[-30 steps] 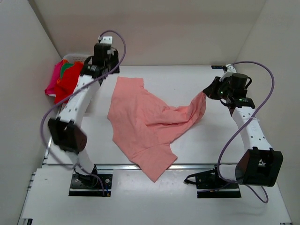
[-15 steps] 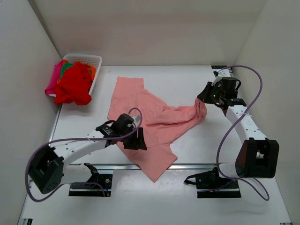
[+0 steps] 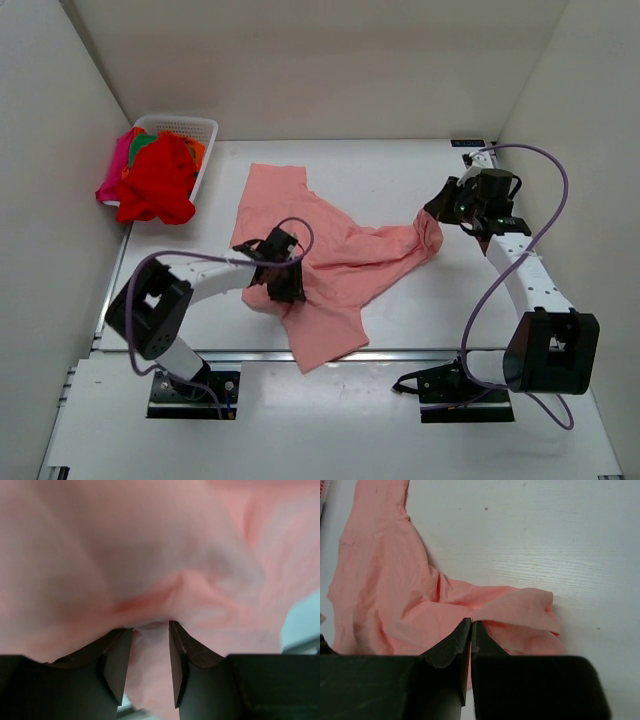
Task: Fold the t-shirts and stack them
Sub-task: Flatten out the tshirt
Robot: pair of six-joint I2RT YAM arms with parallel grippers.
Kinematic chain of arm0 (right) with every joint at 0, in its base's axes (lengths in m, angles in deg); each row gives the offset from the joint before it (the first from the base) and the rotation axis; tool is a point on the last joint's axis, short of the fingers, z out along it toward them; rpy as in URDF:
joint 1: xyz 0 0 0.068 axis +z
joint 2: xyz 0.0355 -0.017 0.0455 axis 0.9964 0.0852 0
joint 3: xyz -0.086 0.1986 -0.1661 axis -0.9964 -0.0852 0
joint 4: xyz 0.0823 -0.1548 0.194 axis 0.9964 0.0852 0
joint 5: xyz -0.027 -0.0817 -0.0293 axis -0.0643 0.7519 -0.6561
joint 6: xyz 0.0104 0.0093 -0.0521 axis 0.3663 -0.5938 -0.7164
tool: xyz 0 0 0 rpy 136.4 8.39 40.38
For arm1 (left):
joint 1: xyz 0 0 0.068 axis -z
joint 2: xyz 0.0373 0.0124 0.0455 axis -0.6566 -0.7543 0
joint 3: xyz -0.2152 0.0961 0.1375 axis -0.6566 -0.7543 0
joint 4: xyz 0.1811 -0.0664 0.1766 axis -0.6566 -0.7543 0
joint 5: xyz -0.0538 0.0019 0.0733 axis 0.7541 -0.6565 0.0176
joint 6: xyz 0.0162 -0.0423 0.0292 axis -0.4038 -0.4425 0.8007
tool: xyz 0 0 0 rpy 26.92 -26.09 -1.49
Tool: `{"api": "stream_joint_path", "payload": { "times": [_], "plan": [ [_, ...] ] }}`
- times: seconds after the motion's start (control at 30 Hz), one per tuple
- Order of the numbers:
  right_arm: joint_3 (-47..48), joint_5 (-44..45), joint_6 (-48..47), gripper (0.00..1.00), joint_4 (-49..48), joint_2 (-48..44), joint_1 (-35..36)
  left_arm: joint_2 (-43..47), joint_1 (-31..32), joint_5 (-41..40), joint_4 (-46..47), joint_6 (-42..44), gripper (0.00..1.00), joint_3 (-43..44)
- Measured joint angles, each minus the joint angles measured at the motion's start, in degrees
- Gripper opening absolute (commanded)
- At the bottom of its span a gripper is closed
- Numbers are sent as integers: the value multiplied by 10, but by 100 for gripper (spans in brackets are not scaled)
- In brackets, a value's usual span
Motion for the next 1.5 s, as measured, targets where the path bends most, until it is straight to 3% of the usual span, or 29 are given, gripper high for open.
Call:
{"api": "stream_joint_path", "payload": {
  "times": [0.2,0.33,0.43,0.47,0.53,0.63,0.8,0.87,1.07,1.2,1.3,1.33,1.43,1.5],
  "plan": [
    [-11,2,7,0,-17,-7,11,-129,-106,-76,-24,76,46,159],
    [-35,6,9,0,-23,-5,29,-160,-165,-122,-40,120,48,205],
    [-52,7,10,0,-27,-2,37,-121,-176,-137,-58,138,53,172],
    [-57,6,10,1,-27,0,38,-90,-171,-137,-60,141,50,146],
    [-66,7,11,0,-30,3,42,-3,-157,-124,-68,140,39,85],
    [-75,8,12,0,-33,5,46,144,-142,-103,-72,129,42,16],
    [-84,14,15,0,-41,5,67,358,-146,-95,-64,91,64,-59],
    [-86,15,17,0,-44,5,75,368,-146,-96,-60,78,68,-86],
    [-97,18,24,0,-56,5,87,278,-128,-113,-61,36,74,-177],
    [-110,17,28,0,-60,5,86,250,-105,-130,-34,18,74,-174],
    [-116,17,30,0,-62,5,86,229,-82,-141,-1,2,71,-171],
    [-116,17,30,0,-63,5,86,223,-73,-144,9,-4,62,-170],
    [-117,17,30,0,-65,5,86,189,-46,-158,23,-15,51,-156],
    [-117,17,30,1,-65,5,86,161,-33,-163,25,-17,36,-137]
  ]
}}
